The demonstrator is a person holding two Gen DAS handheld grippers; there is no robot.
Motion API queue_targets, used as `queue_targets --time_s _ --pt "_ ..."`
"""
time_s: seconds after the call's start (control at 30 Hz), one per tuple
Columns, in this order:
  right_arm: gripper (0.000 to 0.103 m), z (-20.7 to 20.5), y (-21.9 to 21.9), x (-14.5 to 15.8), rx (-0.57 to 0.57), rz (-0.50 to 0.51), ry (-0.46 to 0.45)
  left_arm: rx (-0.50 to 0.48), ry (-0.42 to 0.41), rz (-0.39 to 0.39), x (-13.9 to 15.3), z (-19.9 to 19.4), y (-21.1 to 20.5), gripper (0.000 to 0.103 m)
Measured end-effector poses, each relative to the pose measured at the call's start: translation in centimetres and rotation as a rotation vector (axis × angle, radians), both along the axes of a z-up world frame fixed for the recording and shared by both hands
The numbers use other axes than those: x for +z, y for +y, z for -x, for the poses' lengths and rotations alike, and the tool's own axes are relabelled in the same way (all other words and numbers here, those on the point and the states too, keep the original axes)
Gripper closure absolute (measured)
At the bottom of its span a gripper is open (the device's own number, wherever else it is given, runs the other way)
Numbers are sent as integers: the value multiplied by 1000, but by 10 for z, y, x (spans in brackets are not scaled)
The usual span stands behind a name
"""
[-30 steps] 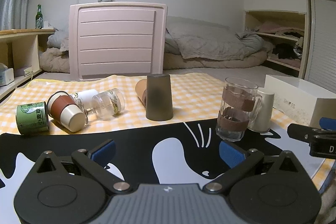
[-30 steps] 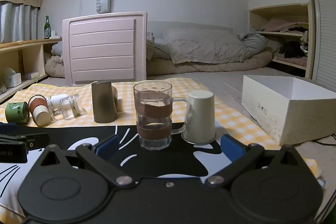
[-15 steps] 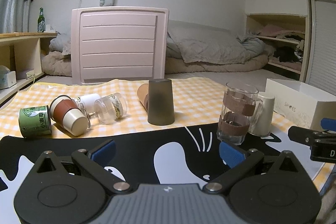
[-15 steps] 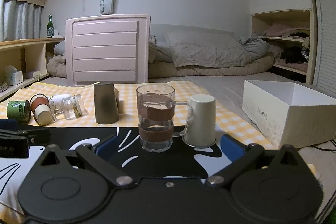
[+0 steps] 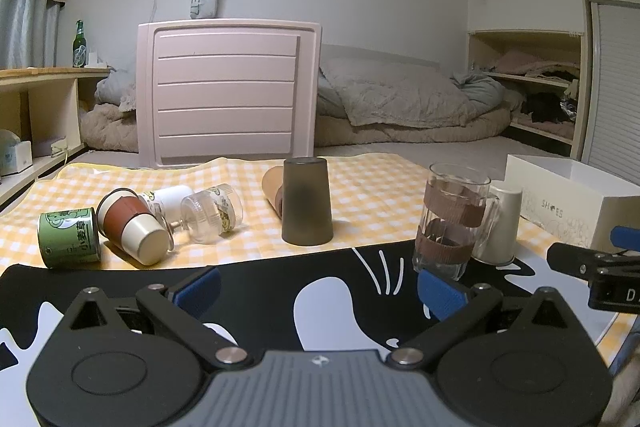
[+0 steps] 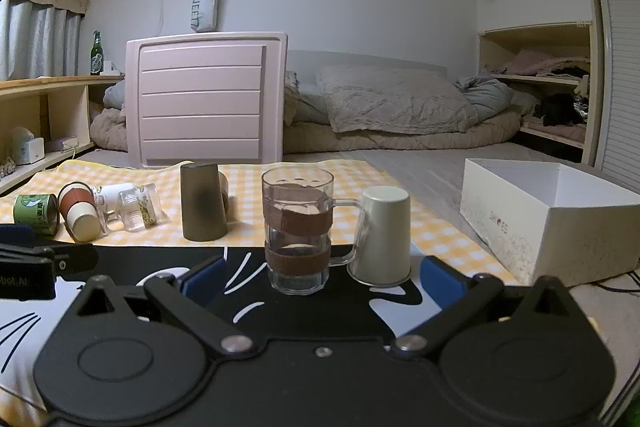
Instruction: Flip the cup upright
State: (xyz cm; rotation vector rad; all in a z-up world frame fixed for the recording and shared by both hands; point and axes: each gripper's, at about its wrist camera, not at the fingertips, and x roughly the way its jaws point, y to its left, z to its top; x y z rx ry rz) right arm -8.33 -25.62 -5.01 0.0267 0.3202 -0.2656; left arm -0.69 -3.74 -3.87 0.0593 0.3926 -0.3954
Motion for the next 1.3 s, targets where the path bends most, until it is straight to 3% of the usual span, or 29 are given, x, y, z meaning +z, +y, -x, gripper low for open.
queue_targets --time_s 1.3 --pt "0 0 2 0 6 4 3 0 -1 1 1 0 0 0"
